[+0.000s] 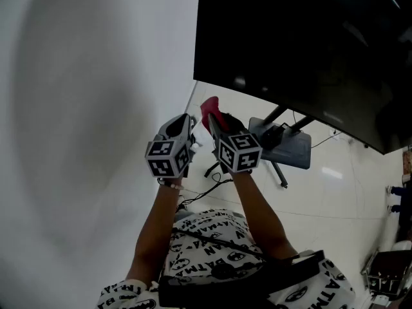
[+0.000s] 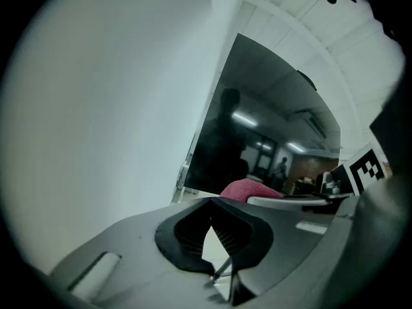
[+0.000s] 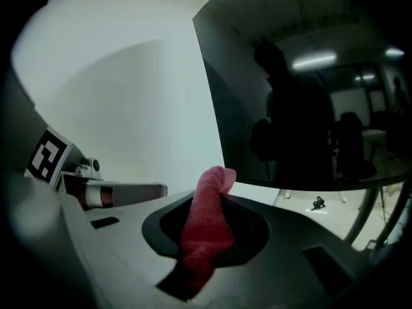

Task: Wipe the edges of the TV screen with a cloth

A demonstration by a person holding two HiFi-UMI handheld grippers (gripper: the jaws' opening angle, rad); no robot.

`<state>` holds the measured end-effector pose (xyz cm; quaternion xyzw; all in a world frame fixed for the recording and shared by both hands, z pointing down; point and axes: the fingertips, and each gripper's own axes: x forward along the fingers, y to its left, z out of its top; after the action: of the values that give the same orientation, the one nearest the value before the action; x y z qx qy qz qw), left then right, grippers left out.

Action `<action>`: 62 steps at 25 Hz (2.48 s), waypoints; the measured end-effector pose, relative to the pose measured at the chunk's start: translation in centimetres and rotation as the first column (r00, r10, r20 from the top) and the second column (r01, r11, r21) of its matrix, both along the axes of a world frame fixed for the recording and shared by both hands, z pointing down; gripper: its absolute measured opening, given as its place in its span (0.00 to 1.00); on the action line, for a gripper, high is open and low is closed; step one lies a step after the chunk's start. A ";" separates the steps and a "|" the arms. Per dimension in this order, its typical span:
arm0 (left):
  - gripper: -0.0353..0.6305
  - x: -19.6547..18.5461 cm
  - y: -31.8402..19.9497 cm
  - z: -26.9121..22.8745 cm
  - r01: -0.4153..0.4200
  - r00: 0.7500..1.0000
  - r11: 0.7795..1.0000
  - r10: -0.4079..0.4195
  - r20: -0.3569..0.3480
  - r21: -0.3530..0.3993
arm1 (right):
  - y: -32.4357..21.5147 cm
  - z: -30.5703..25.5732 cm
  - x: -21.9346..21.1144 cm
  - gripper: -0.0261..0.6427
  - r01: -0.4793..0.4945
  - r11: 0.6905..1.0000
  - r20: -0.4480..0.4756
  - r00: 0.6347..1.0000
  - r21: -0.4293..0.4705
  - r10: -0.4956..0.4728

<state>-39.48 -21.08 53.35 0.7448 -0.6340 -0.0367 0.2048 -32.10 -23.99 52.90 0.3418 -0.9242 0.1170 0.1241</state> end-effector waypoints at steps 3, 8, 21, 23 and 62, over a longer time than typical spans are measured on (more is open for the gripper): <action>0.03 -0.2 -0.1 -0.1 -0.002 1.000 1.000 0.002 0.002 0.005 | -0.1 0.0 -0.4 0.14 0.001 1.000 0.001 1.000 0.002 -0.001; 0.03 -0.2 0.0 0.0 0.001 1.000 1.000 -0.001 0.003 0.005 | -0.2 0.1 -0.6 0.14 0.012 1.000 -0.013 1.000 0.012 -0.011; 0.03 -3.6 0.1 -1.2 0.019 1.000 0.999 -0.018 -0.010 0.034 | -7.3 1.0 -10.2 0.14 0.069 0.995 -0.331 0.943 0.073 -0.041; 0.03 -4.3 0.4 -1.8 0.015 1.000 0.999 -0.014 -0.013 0.035 | -8.4 0.8 -11.1 0.14 0.042 0.998 -0.373 0.927 0.053 -0.019; 0.03 -1.4 -4.5 -11.1 -0.070 0.997 0.972 0.059 0.055 0.222 | -13.4 -29.0 -9.5 0.14 -0.144 0.873 -0.103 0.971 0.466 0.216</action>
<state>-40.89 -25.57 42.20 0.7840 -0.6061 -0.0834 0.1053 -41.61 -37.39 23.90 0.4539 -0.8776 -0.1178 0.0992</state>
